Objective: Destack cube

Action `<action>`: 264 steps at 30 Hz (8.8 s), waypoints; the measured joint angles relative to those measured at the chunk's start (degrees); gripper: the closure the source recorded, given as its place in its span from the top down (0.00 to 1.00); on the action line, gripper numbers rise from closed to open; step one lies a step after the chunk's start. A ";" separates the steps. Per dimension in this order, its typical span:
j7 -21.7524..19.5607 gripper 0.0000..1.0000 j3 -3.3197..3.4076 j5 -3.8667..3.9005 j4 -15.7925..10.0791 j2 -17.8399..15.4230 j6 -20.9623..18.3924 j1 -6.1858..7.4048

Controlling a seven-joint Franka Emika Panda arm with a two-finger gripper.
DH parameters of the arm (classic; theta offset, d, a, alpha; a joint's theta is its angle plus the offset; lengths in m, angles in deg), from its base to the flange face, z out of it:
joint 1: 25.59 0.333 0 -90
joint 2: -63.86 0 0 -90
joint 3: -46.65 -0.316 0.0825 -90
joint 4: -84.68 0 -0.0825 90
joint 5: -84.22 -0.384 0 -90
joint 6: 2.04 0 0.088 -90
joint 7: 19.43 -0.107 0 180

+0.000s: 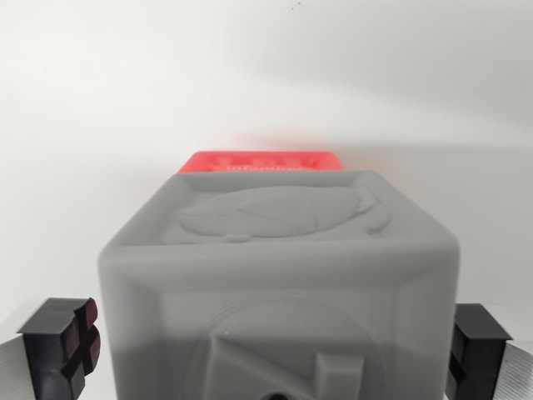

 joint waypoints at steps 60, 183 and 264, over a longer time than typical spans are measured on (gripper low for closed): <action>-0.12 0.00 0.35 0.20 -0.43 -4.36 -3.68 0.26; -25.13 0.00 -2.29 2.26 -9.48 -15.46 -5.77 16.16; -47.35 0.00 -3.43 2.52 -7.77 -9.06 -1.15 32.94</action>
